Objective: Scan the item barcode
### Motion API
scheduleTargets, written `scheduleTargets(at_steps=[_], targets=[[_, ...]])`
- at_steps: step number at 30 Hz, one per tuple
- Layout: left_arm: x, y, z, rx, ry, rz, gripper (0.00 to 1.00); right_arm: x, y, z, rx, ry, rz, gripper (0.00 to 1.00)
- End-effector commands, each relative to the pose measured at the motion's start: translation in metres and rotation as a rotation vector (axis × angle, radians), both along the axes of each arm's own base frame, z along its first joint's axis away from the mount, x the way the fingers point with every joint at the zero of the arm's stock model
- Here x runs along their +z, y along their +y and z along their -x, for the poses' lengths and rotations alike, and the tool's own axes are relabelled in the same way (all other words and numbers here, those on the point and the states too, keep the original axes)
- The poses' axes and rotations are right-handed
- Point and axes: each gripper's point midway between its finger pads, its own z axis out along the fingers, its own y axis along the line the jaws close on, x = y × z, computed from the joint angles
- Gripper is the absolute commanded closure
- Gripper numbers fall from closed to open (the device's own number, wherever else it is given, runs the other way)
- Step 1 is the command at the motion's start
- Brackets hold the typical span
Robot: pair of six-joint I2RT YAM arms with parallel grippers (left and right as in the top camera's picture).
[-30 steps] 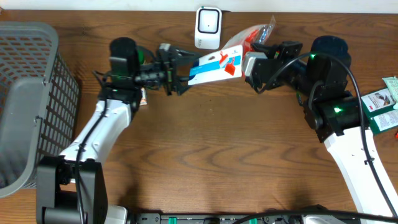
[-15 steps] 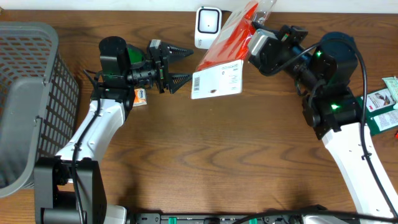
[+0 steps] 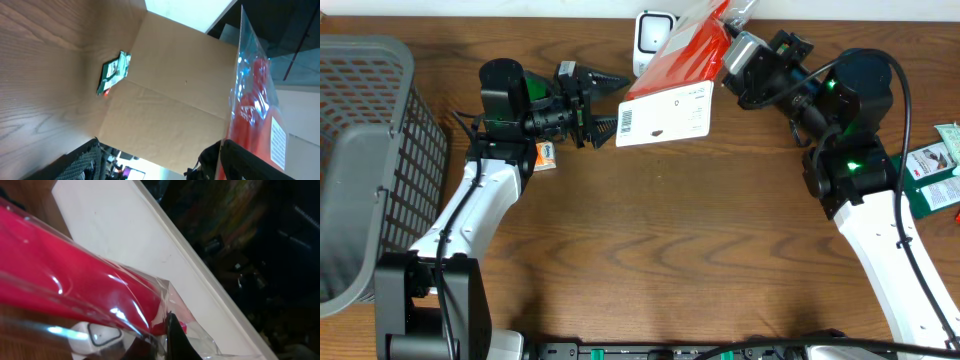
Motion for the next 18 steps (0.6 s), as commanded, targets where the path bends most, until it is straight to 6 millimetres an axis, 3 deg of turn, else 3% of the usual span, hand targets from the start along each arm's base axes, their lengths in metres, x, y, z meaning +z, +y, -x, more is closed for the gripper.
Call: scheduleTargets(at_steps=[1, 6, 12, 18], targets=[[0.017, 0.001, -0.003, 0.025, -0.022, 0.009, 0.24, -0.001, 0.005, 0.0, 0.021, 0.049, -0.06, 0.99], [0.032, -0.002, -0.004, 0.027, 0.012, 0.066, 0.24, -0.013, 0.007, -0.008, 0.019, 0.084, -0.062, 0.99], [0.097, -0.008, 0.005, 0.026, -0.225, 0.194, 0.25, -0.016, 0.007, -0.01, 0.02, 0.095, -0.066, 0.99], [0.101, -0.01, 0.009, 0.011, -0.247, 0.199, 0.25, -0.016, 0.01, -0.008, 0.038, 0.097, -0.067, 0.99]])
